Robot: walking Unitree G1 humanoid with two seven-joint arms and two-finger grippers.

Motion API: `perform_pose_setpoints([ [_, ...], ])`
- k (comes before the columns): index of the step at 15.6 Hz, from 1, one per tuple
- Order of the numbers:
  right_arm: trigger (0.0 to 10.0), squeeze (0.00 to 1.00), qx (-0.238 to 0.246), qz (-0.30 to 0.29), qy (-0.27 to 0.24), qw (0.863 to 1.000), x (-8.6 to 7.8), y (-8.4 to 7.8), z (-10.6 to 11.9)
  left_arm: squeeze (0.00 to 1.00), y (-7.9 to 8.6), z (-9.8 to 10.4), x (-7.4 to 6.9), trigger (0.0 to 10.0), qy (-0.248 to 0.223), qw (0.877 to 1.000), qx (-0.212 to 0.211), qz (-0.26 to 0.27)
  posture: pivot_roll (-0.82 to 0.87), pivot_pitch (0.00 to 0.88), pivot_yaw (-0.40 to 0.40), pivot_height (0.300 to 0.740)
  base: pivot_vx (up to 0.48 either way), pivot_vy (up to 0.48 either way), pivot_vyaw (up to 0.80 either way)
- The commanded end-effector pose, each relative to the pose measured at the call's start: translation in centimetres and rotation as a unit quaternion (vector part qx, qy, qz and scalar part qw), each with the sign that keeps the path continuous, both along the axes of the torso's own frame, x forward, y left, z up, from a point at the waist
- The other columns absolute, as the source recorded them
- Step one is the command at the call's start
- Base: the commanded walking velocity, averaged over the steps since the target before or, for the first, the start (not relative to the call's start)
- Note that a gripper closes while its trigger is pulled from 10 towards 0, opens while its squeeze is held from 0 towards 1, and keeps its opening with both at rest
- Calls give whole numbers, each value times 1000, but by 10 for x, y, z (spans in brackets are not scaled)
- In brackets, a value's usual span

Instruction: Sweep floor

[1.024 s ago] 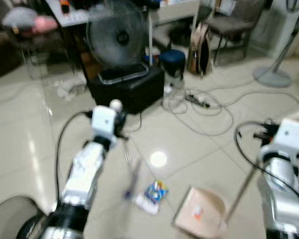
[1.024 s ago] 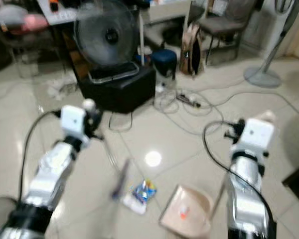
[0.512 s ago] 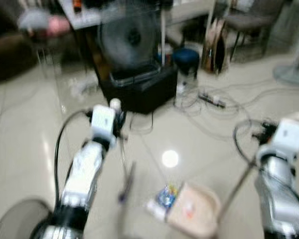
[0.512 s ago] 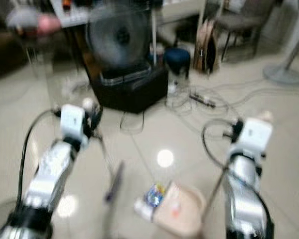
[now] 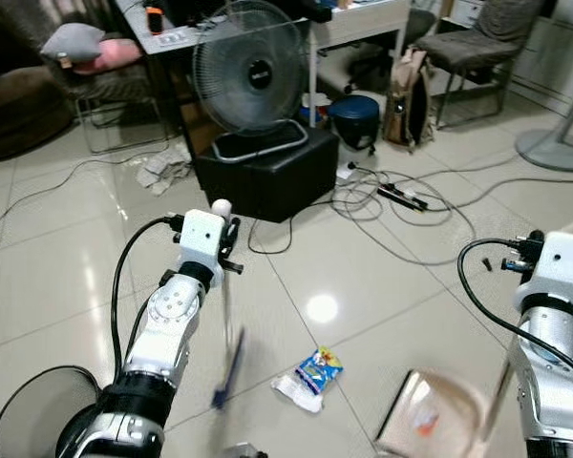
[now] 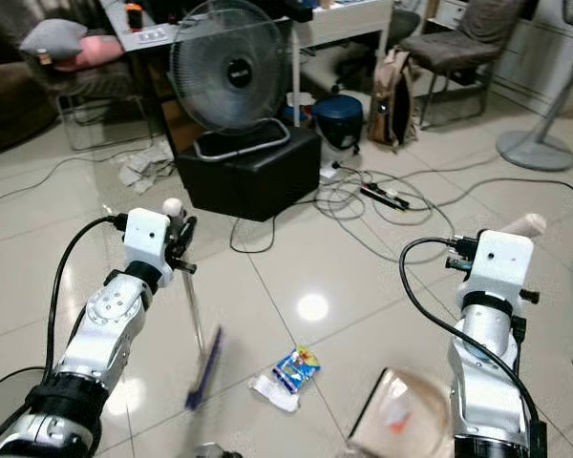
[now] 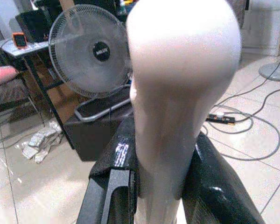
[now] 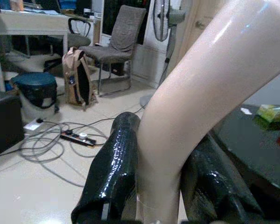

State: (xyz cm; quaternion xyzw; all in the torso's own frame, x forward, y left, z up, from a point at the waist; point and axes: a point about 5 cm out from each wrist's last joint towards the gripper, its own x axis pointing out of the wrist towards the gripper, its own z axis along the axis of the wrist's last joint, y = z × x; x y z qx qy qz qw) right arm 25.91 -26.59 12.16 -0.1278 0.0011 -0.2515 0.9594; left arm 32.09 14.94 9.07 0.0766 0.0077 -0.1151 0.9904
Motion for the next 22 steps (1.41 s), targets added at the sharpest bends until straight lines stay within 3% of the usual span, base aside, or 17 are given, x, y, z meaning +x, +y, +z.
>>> perform_pose_setpoints([
  [1,10000,0,-12,15,-17,1000,7,2,7,0,2,15,9,10000,-35,999,9,6,-28,77,93,740,0,0,0],
  [2,10000,0,-38,30,-18,999,10,2,8,0,2,16,15,10000,-35,999,15,12,-22,99,96,740,0,0,0],
  [4,10000,0,-48,42,-20,998,14,2,5,0,2,15,16,10000,-48,998,17,23,-12,116,86,740,0,0,0],
  [5,10000,0,-49,47,-32,997,17,3,3,0,4,22,17,10000,-80,996,16,35,-5,122,78,740,0,0,0],
  [7,10000,0,-66,64,-47,995,19,10,0,0,13,22,18,10000,-84,994,23,59,19,142,76,740,0,0,0],
  [13,10000,0,-92,97,-76,988,45,25,0,0,11,19,9,10000,-92,995,22,13,86,247,108,740,0,0,0],
  [16,10000,0,-91,132,-78,984,57,45,-8,0,10,21,8,10000,-99,995,24,-4,132,296,126,740,0,0,0],
  [19,10000,0,-57,134,-76,986,64,60,-17,0,4,22,11,10000,-98,995,18,-17,151,325,152,740,0,0,0],
  [22,10000,0,-37,150,-107,982,72,88,-12,0,-19,23,12,10000,-93,995,1,-43,152,337,167,740,0,0,0],
])
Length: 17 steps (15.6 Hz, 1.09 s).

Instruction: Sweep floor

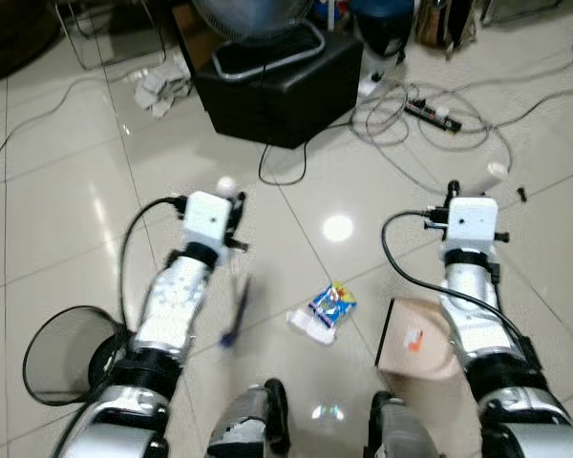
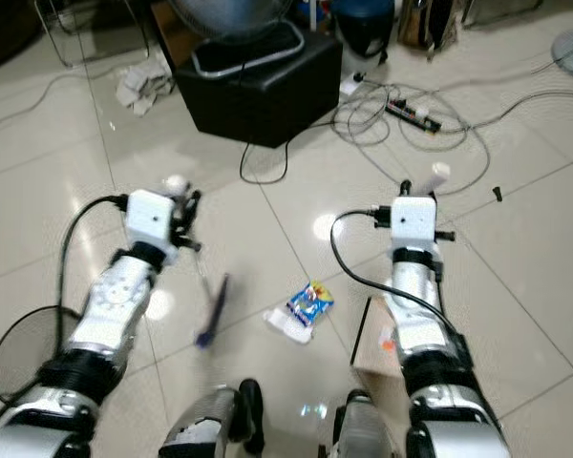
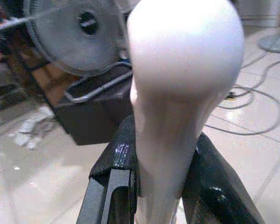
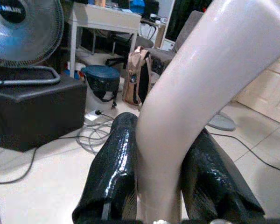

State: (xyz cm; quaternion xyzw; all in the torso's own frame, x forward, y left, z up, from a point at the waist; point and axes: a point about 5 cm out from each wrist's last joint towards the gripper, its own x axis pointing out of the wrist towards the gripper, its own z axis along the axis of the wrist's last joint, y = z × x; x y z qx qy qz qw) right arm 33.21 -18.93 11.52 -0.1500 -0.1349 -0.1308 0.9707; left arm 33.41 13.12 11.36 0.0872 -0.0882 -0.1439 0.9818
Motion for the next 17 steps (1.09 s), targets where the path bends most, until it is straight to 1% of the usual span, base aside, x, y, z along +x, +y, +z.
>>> perform_pose_setpoints([
  [1,10000,0,12,22,4,1000,0,15,-5,0,-3,0,-2,10000,2,1000,-1,-10,152,337,166,740,0,0,0],
  [3,10000,0,12,45,1,999,0,29,-7,0,-11,-4,-5,10000,7,1000,-6,-25,159,325,164,740,0,0,0],
  [4,10000,0,11,61,-1,998,0,38,-8,0,-16,-4,-6,10000,13,999,-15,-34,159,321,163,740,0,0,0],
  [6,10000,0,12,77,-5,997,0,49,-8,0,-19,-5,-8,10000,21,999,-24,-43,157,327,164,740,0,0,0],
  [8,10000,0,22,86,-14,996,-3,62,-7,0,-23,-7,-10,10000,33,997,-51,-42,143,305,165,740,0,0,0],
  [9,10000,0,24,88,-19,996,-2,65,-6,0,-25,-7,-10,10000,38,996,-65,-39,143,305,165,740,0,0,0],
  [10,10000,0,25,88,-22,996,-2,66,-5,0,-26,-6,-10,10000,40,996,-70,-38,142,316,169,740,0,0,0],
  [13,10000,0,27,86,-23,996,0,65,-3,0,-30,-1,-8,10000,42,994,-87,-47,144,311,168,740,0,0,0],
  [14,10000,0,27,83,-25,996,1,64,-2,0,-33,6,-8,10000,41,992,-104,-61,145,316,170,740,0,0,0],
  [17,10000,0,27,80,-26,996,1,62,-2,0,-35,15,-11,10000,43,986,-126,-100,139,301,166,740,0,0,0],
])
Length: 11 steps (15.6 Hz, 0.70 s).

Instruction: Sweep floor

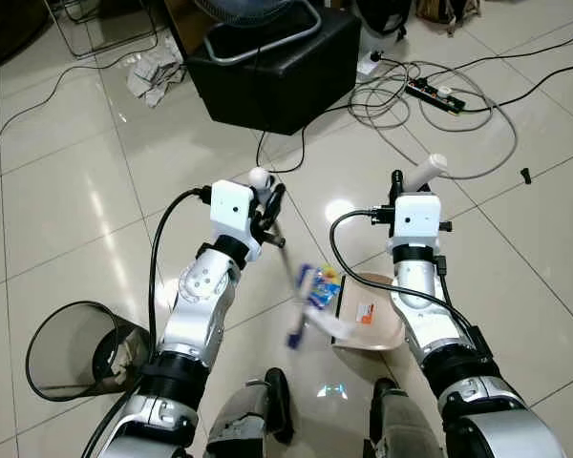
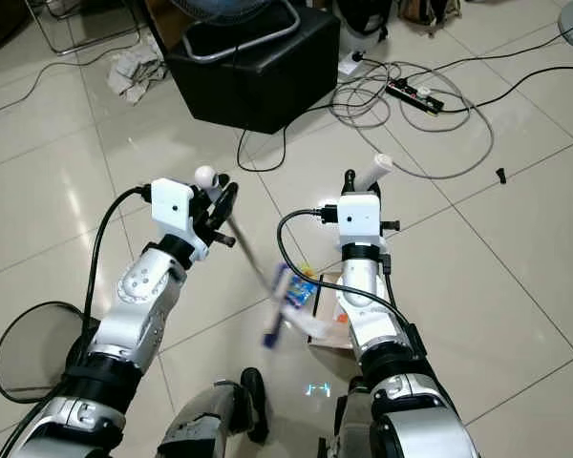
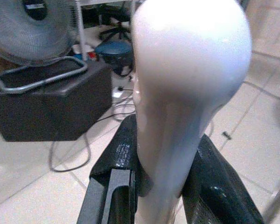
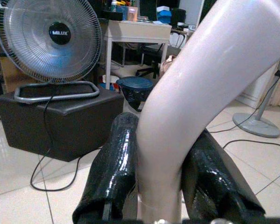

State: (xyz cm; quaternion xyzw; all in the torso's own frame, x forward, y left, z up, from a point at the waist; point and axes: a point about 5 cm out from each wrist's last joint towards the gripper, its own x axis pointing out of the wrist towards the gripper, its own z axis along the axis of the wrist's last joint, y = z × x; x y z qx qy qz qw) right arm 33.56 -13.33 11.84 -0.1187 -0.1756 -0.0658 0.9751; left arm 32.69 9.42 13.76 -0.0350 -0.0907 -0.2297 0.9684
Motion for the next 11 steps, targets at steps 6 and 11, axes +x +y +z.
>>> perform_pose_setpoints([
  [6,10000,0,6,0,10,1000,-4,-2,-8,0,3,8,-7,10000,19,997,-30,-70,130,283,163,740,0,0,0],
  [11,10000,0,11,-14,-1,1000,-6,-16,-5,0,1,31,-5,10000,-7,988,-15,-151,123,283,169,740,0,0,0],
])
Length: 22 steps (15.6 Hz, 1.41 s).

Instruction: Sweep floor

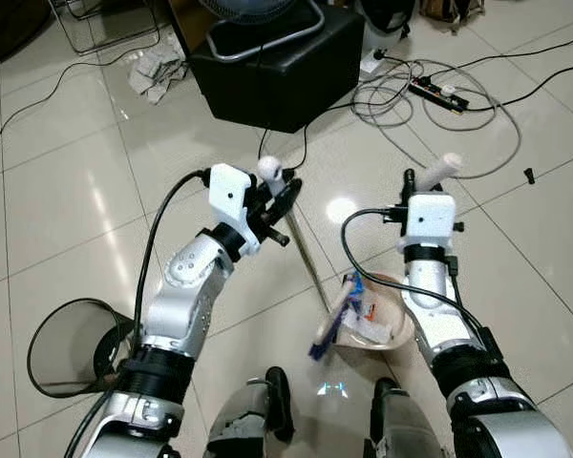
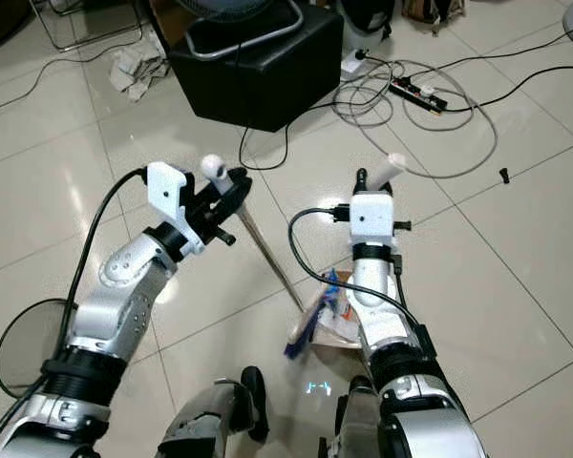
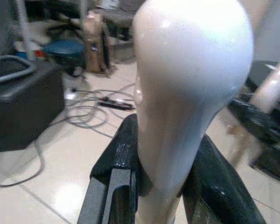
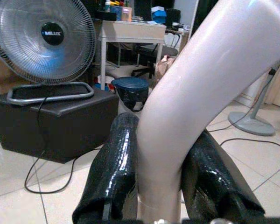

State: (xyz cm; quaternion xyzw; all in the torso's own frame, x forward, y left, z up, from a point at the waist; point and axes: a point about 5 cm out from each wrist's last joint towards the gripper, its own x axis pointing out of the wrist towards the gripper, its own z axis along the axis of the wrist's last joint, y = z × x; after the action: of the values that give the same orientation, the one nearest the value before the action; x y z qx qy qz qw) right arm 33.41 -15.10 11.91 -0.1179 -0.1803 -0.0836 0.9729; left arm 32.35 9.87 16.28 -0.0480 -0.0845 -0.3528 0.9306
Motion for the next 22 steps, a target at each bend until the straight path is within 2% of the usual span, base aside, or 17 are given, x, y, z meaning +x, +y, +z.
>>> perform_pose_setpoints([
  [1,10000,0,8,0,6,1000,-4,0,-6,0,-3,9,-3,10000,-8,999,-16,-36,123,283,169,740,0,0,0],
  [2,10000,0,10,-8,8,1000,-5,-4,-7,0,-3,17,-8,10000,-4,996,-20,-86,124,281,172,740,0,0,0],
  [4,10000,0,11,-11,11,1000,-5,-6,-8,0,-5,22,-17,10000,5,988,-20,-150,123,267,168,740,0,0,0],
  [5,10000,0,10,-11,13,1000,-5,-5,-9,0,-6,22,-19,10000,3,987,-19,-162,120,265,166,740,0,0,0],
  [8,10000,0,8,-5,10,1000,-5,-3,-7,0,-4,33,-14,10000,-25,989,-26,-144,115,261,164,740,0,0,0],
  [10,10000,0,7,-3,7,1000,-8,-6,-9,0,10,56,-4,10000,-56,990,-33,-127,116,260,162,740,0,0,0],
  [14,10000,0,5,-5,13,1000,-18,-13,-18,0,29,82,8,10000,-84,990,-44,-107,114,246,161,740,0,0,0],
  [17,10000,0,8,-6,14,1000,-25,-13,-22,0,28,78,16,10000,-86,992,-45,-87,104,257,164,740,0,0,0],
  [19,10000,0,12,-6,13,1000,-26,-12,-21,0,24,67,26,10000,-88,995,-34,-22,97,254,163,740,0,0,0],
  [21,10000,0,15,-6,11,1000,-26,-9,-20,0,18,53,33,10000,-85,996,-17,20,88,254,165,740,0,0,0],
  [22,10000,0,18,-7,8,1000,-25,-9,-18,0,17,46,37,10000,-79,995,-23,56,82,265,166,740,0,0,0],
])
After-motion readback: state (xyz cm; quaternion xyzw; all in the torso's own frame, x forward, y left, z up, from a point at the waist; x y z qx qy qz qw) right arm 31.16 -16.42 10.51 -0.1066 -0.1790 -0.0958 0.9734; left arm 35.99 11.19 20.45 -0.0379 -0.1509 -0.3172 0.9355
